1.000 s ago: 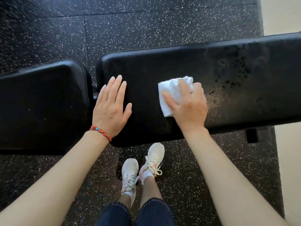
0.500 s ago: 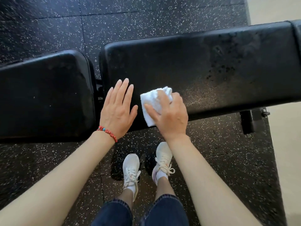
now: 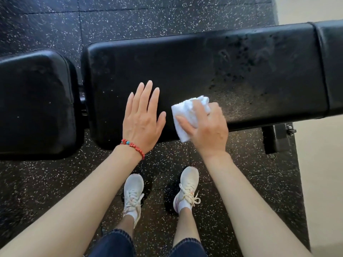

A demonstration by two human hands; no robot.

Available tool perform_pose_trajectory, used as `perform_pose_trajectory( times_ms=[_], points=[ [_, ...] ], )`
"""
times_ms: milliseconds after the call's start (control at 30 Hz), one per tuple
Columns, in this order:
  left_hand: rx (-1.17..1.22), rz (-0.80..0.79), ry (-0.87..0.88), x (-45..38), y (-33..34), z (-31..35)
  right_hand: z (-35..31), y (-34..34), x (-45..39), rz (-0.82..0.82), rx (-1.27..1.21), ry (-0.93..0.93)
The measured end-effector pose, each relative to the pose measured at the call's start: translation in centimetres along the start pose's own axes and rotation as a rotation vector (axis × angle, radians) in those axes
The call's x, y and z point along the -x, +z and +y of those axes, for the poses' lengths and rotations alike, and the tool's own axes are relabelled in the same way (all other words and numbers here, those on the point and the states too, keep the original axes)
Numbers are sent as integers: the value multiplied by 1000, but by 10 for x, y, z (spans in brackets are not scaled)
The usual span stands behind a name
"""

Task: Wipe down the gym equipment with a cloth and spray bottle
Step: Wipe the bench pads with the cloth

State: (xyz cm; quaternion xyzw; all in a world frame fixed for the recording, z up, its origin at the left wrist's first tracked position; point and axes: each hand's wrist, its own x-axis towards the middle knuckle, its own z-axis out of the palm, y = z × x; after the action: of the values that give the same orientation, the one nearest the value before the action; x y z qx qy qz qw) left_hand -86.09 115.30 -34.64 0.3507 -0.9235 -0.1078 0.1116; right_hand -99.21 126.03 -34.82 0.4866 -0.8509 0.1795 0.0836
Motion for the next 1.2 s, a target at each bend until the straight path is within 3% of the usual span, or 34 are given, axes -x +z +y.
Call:
perform_pose_trajectory(
  times_ms=[67, 167, 233, 333, 600, 667, 767, 867, 1100, 1200],
  points=[
    [-11, -11, -27, -10, 5, 12, 38, -5, -4, 51, 18, 111],
    [-30, -26, -63, -21, 13, 24, 80, -20, -9, 21, -45, 506],
    [-56, -45, -78, -23, 18, 26, 87, -21, -7, -18, -55, 597],
    [-74, -42, -86, -22, 19, 25, 71, -17, -13, -32, -71, 515],
    [-70, 54, -169, -42, 25, 51, 73, 2, -41, 17, -78, -29],
    [-54, 49, -175, -55, 28, 59, 98, 3, -51, 22, -53, 18],
    [-75, 21, -207, -66, 35, 59, 131, -3, -74, 9, -61, 399],
    [-97, 14, -219, -66, 38, 57, 129, -5, -78, -7, -88, 573],
    [-106, 14, -214, -66, 40, 58, 72, 12, -78, -35, -98, 95],
    [-89, 34, -216, -68, 37, 58, 107, 9, -86, 8, -56, 90]
  ],
)
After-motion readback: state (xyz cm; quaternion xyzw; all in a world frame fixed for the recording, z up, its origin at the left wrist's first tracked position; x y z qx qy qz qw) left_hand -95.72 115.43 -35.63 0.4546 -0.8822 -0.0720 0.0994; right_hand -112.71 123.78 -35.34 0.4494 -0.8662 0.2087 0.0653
